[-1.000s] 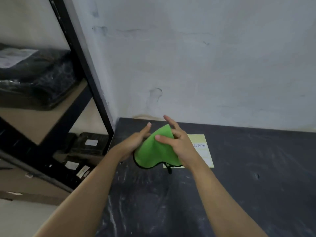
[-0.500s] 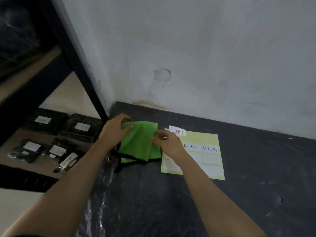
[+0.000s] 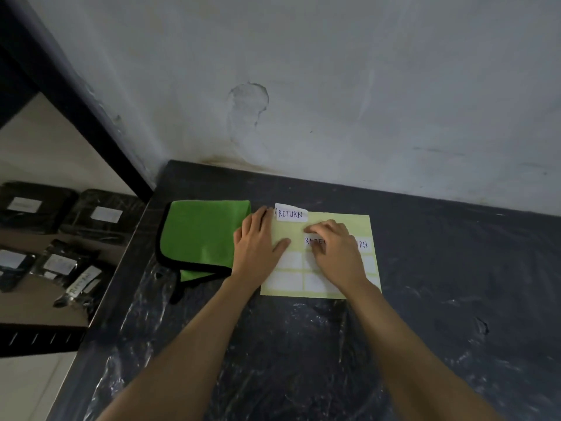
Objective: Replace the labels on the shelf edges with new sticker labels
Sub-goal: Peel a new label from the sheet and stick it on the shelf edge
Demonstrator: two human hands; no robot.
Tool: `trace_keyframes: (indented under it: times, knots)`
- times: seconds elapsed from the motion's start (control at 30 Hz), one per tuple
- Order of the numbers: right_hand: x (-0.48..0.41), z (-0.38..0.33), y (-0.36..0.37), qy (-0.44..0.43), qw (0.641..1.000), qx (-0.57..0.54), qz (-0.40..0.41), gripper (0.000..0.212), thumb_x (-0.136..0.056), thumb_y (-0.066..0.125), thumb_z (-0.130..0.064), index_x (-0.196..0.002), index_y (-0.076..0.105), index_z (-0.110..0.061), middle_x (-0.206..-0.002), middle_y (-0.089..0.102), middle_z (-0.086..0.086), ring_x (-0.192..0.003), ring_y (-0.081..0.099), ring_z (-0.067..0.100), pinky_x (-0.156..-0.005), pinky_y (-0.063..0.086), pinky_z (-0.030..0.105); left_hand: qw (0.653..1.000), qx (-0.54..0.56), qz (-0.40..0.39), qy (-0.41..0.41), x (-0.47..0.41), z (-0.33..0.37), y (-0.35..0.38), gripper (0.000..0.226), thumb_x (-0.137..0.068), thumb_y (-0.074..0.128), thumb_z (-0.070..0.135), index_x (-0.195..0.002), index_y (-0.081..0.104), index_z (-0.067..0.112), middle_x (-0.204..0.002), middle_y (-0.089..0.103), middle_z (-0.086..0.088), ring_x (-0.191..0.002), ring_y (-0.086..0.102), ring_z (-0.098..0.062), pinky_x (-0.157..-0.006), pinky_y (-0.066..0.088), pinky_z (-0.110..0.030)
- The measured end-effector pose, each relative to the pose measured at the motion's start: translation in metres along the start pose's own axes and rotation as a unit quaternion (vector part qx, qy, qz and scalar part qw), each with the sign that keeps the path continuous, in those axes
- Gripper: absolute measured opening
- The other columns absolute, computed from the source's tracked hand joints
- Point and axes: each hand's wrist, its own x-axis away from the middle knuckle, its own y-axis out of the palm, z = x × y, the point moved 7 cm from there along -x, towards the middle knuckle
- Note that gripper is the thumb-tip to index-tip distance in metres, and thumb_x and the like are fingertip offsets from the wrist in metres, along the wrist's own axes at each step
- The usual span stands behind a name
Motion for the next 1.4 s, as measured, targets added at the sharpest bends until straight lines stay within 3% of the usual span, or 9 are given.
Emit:
trace_keyframes:
  times: [0.1, 0.27, 0.37, 0.6, 0.7, 0.83, 1.1, 1.4]
  knots:
    - [-0.014, 0.001, 0.003, -0.022, 0.999, 0.025, -0.040, 0.020, -0.083, 0.061, -0.015, -0.103, 0.064, -0.020, -0.102, 0.055, -0.002, -0.100, 0.046, 0.019, -0.083, 0.041, 0.035, 1.000, -0.021, -0.019, 0.003, -0.005, -0.008, 0.005, 0.078, -0.086, 0.053, 0.055, -0.147, 0.022, 0.019, -0.154, 0.020, 0.004, -0.137, 0.018, -0.019, -0.106, 0.019, -0.038]
    - [-0.021, 0.004, 0.004, -0.033, 0.996, 0.018, -0.078, 0.016, -0.082, 0.064, -0.018, -0.098, 0.063, -0.019, -0.097, 0.051, -0.002, -0.098, 0.043, 0.018, -0.081, 0.045, 0.034, 0.993, -0.100, 0.023, 0.052, 0.009, -0.004, 0.003, 0.066, -0.092, 0.038, 0.056, -0.146, 0.030, 0.018, -0.156, 0.022, 0.002, -0.140, 0.021, -0.018, -0.109, 0.020, -0.035]
    - [-0.021, 0.006, 0.005, -0.031, 0.996, 0.008, -0.088, 0.015, -0.081, 0.065, -0.018, -0.094, 0.059, -0.017, -0.095, 0.048, 0.000, -0.097, 0.041, 0.019, -0.080, 0.045, 0.034, 0.990, -0.109, 0.067, 0.058, 0.013, 0.001, -0.001, 0.062, -0.092, 0.044, 0.052, -0.140, 0.041, 0.013, -0.151, 0.035, -0.003, -0.137, 0.033, -0.021, -0.106, 0.028, -0.037]
    - [-0.020, 0.008, 0.005, -0.059, 0.994, -0.002, -0.092, 0.013, -0.083, 0.066, -0.020, -0.095, 0.062, -0.021, -0.094, 0.046, -0.002, -0.094, 0.039, 0.015, -0.080, 0.040, 0.026, 0.987, -0.116, 0.089, 0.059, 0.014, 0.004, -0.004, 0.057, -0.088, 0.056, 0.047, -0.131, 0.052, 0.009, -0.143, 0.047, -0.006, -0.130, 0.044, -0.022, -0.100, 0.038, -0.040]
    - [-0.023, 0.008, 0.006, -0.060, 0.993, -0.003, -0.104, 0.014, -0.081, 0.066, -0.019, -0.092, 0.058, -0.019, -0.093, 0.045, -0.002, -0.092, 0.038, 0.017, -0.078, 0.040, 0.029, 0.988, -0.118, 0.088, 0.056, 0.014, 0.004, -0.004, 0.058, -0.088, 0.056, 0.047, -0.132, 0.052, 0.009, -0.143, 0.047, -0.006, -0.130, 0.044, -0.022, -0.100, 0.037, -0.040]
    - [-0.024, 0.010, 0.006, -0.074, 0.993, -0.003, -0.097, 0.018, -0.082, 0.066, -0.017, -0.099, 0.063, -0.021, -0.094, 0.048, 0.000, -0.091, 0.038, 0.015, -0.074, 0.026, 0.017, 0.987, -0.119, 0.090, 0.055, 0.014, 0.004, -0.005, 0.058, -0.088, 0.056, 0.047, -0.132, 0.052, 0.009, -0.143, 0.047, -0.005, -0.131, 0.044, -0.022, -0.100, 0.037, -0.040]
    - [-0.029, 0.004, 0.009, -0.079, 0.989, 0.036, -0.121, 0.014, -0.080, 0.061, -0.018, -0.092, 0.053, -0.020, -0.093, 0.043, -0.004, -0.091, 0.036, 0.016, -0.071, 0.045, 0.032, 0.989, -0.112, 0.081, 0.050, 0.014, 0.002, -0.004, 0.058, -0.090, 0.052, 0.048, -0.134, 0.050, 0.011, -0.146, 0.043, -0.004, -0.134, 0.039, -0.021, -0.104, 0.033, -0.039]
    - [-0.027, 0.006, 0.006, -0.091, 0.990, 0.024, -0.107, 0.015, -0.082, 0.059, -0.014, -0.096, 0.062, -0.020, -0.092, 0.044, -0.006, -0.092, 0.040, 0.015, -0.072, 0.034, 0.024, 0.989, -0.108, 0.086, 0.050, 0.014, 0.004, -0.005, 0.057, -0.089, 0.055, 0.047, -0.132, 0.052, 0.009, -0.144, 0.045, -0.005, -0.132, 0.041, -0.022, -0.103, 0.034, -0.040]
